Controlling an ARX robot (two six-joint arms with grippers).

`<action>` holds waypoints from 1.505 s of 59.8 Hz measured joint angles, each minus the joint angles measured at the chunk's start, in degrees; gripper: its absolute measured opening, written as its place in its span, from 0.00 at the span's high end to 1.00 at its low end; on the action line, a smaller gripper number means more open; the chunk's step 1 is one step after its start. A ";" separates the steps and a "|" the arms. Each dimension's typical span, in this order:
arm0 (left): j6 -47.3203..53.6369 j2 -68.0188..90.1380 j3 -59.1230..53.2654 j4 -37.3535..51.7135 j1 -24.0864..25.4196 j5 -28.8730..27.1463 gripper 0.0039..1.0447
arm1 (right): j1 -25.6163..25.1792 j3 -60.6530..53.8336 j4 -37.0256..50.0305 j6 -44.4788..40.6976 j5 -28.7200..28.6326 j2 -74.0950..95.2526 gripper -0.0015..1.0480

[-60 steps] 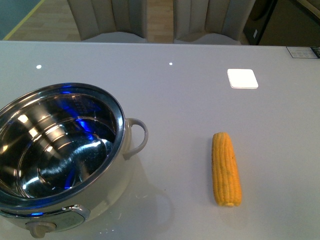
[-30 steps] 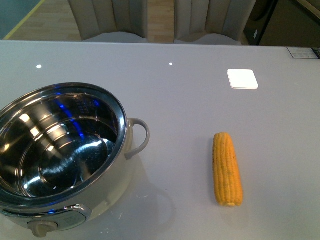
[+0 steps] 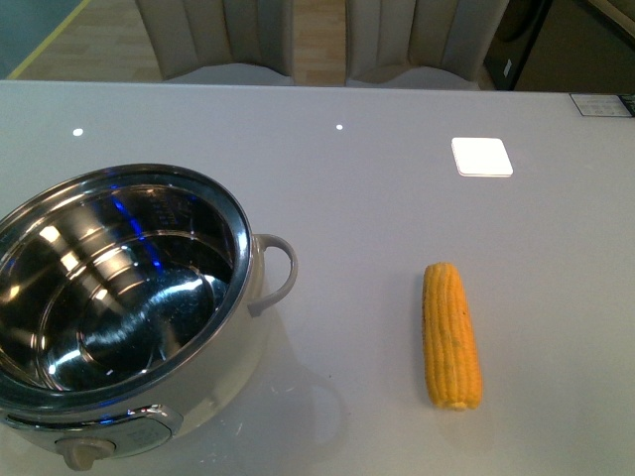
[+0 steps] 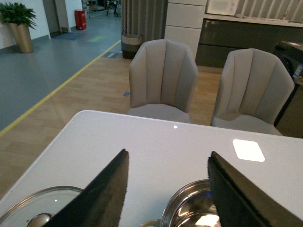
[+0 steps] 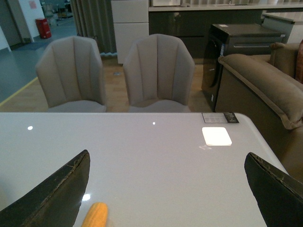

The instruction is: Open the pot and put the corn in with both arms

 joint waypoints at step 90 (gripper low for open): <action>0.59 -30.77 -4.90 -25.00 -19.39 -18.69 0.82 | 0.00 0.00 0.00 0.02 0.00 0.00 0.09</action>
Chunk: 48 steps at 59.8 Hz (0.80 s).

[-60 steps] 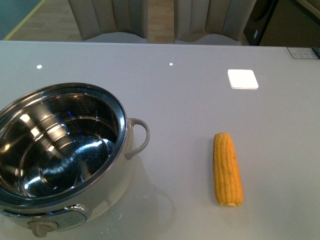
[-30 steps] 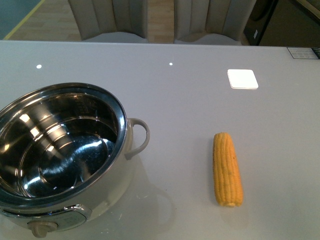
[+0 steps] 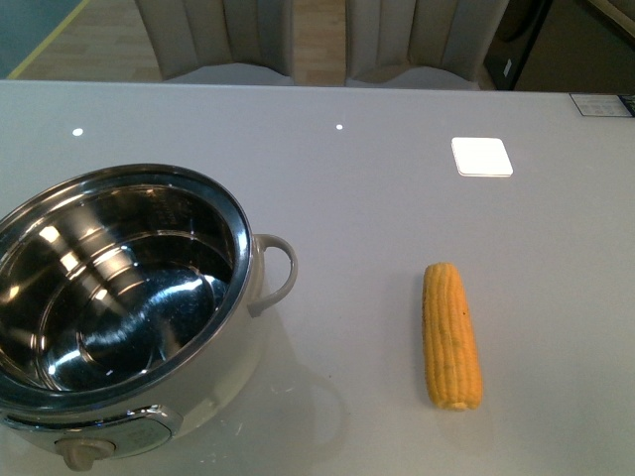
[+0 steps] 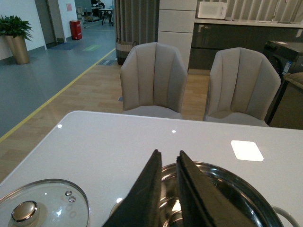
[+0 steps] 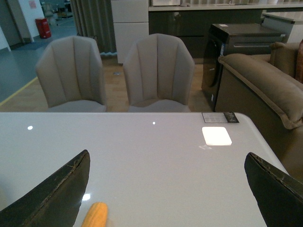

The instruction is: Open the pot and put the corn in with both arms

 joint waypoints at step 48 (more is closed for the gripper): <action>0.15 -0.07 0.00 -0.07 0.00 0.00 0.07 | 10.82 10.45 -9.09 13.86 13.64 40.09 0.09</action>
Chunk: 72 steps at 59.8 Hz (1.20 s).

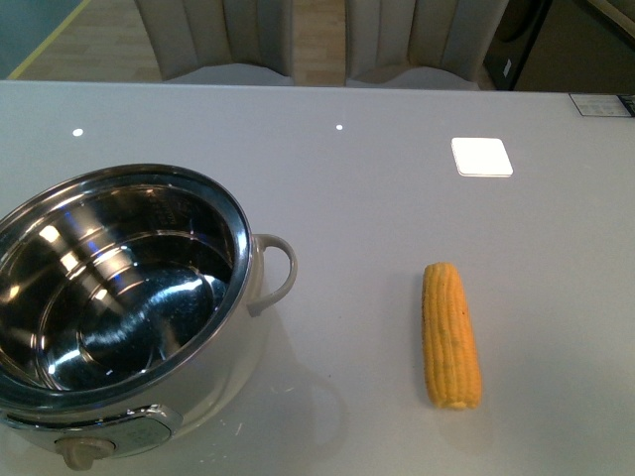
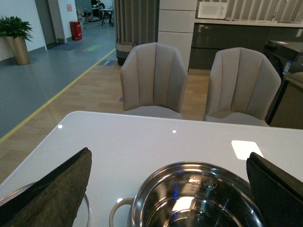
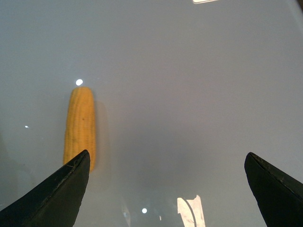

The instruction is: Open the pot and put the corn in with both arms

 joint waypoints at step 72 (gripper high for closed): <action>0.00 0.00 0.00 0.00 0.00 0.00 0.07 | 12.83 30.73 34.10 -5.38 -5.35 85.85 0.09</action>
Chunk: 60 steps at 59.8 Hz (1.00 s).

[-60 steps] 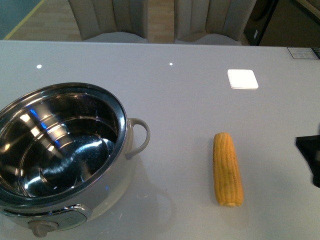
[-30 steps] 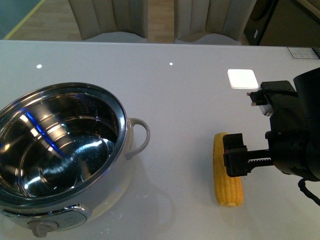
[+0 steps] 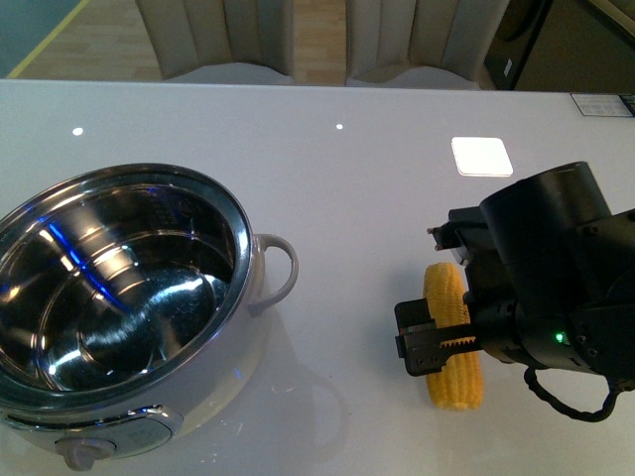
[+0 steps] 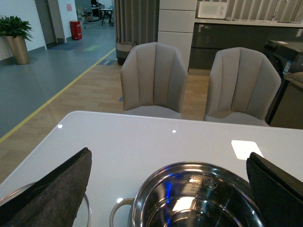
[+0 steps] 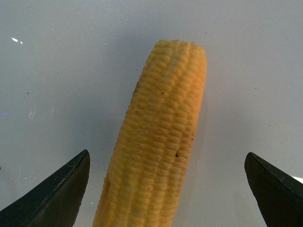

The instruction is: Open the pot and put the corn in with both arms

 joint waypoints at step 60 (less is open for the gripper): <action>0.00 0.00 0.00 0.00 0.00 0.00 0.07 | -2.54 -1.46 -7.96 4.68 -10.45 -22.40 0.78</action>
